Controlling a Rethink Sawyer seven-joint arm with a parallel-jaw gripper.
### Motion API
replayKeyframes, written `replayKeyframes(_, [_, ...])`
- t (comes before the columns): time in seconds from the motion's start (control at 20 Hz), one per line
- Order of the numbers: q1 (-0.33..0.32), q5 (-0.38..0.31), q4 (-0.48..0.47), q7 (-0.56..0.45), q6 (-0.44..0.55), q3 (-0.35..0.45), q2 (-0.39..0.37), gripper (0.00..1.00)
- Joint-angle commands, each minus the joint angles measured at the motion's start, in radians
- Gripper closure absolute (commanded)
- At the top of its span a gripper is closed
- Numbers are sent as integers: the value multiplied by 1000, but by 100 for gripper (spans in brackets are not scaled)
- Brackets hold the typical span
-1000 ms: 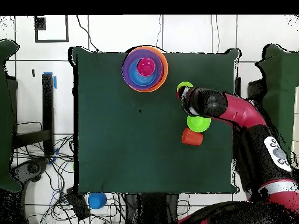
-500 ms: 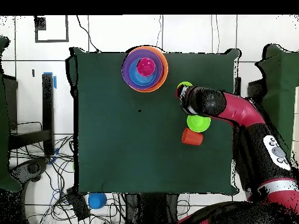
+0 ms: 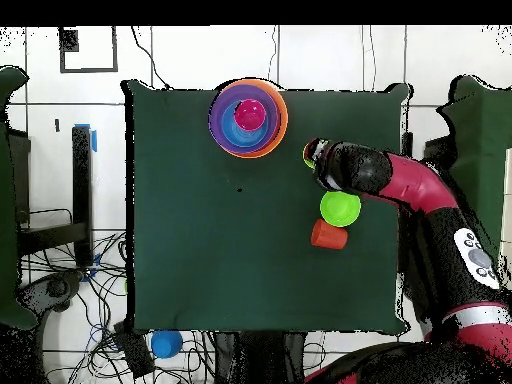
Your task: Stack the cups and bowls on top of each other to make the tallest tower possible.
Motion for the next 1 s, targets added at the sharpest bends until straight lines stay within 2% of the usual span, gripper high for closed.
replayKeyframes(0.05, [12, -85, -94, -191, 32, 52, 78, 0])
replayKeyframes(0.25, [14, -90, -116, -206, 40, 51, 102, 0])
replayKeyframes(0.4, [9, -93, -122, -248, 87, 56, 104, 0])
replayKeyframes(1.0, [-25, -110, -67, -307, 116, 67, 72, 0])
